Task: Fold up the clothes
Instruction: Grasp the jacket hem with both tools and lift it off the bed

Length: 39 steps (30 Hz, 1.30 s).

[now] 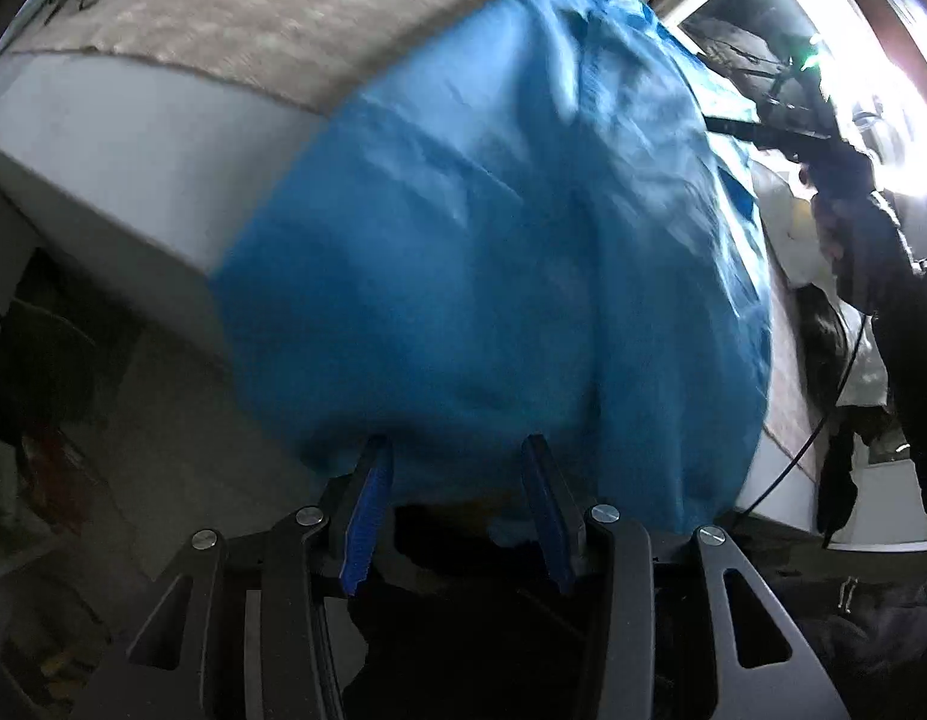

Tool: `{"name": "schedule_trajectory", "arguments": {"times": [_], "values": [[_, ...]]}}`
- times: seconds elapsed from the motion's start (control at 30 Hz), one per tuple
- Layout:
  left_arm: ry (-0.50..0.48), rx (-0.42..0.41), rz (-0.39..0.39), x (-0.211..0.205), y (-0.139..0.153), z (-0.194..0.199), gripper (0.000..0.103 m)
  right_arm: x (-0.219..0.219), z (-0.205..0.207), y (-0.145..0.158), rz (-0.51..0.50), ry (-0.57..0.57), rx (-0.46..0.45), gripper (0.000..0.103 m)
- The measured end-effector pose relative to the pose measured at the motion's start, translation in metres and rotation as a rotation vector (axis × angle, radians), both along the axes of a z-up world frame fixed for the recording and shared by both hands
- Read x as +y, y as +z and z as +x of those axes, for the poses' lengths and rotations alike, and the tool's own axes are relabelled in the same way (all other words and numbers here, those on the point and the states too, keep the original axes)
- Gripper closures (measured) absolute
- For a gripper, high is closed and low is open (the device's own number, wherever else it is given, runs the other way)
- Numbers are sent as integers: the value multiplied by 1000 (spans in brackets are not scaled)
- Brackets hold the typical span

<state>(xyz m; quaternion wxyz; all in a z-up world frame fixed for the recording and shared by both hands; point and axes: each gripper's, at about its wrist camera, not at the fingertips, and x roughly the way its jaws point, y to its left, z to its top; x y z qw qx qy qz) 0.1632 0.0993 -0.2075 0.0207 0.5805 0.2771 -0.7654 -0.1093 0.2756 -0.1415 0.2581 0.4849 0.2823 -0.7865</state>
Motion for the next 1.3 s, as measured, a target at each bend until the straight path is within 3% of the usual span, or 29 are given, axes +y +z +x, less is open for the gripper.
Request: {"name": "schedule_trajectory", "arguments": {"times": [0.1, 0.2, 0.33, 0.5, 0.53, 0.7, 0.9, 0.93, 1.0, 1.03, 1.1, 1.3], "values": [[17, 7, 32, 11, -12, 7, 60, -12, 52, 24, -80, 117, -76, 74], [45, 7, 58, 15, -22, 10, 60, -33, 104, 28, -139, 257, -173, 74], [48, 7, 58, 23, -27, 13, 60, -64, 165, 17, -117, 412, -256, 74], [47, 6, 19, 32, -27, 20, 60, -76, 208, 18, -102, 503, -320, 72], [53, 11, 11, 32, -25, 22, 60, -78, 215, 19, -98, 511, -320, 68], [142, 21, -14, 17, -22, 46, 60, -90, 235, 14, -70, 483, -400, 67], [224, 40, -24, 2, -20, 68, 60, -103, 261, -8, 79, 440, -323, 67], [222, 43, -27, 4, -20, 65, 60, -102, 259, -10, 83, 434, -330, 75], [216, 55, -26, 13, -20, 52, 60, -98, 254, -10, 72, 423, -349, 95], [207, 61, -21, 16, -21, 49, 60, -96, 251, -10, 67, 417, -358, 98], [189, 69, -9, 13, -23, 63, 60, -88, 240, -4, 13, 393, -394, 100], [132, 72, 34, 25, -32, 58, 60, -59, 212, 20, -169, 311, -534, 101]]}}
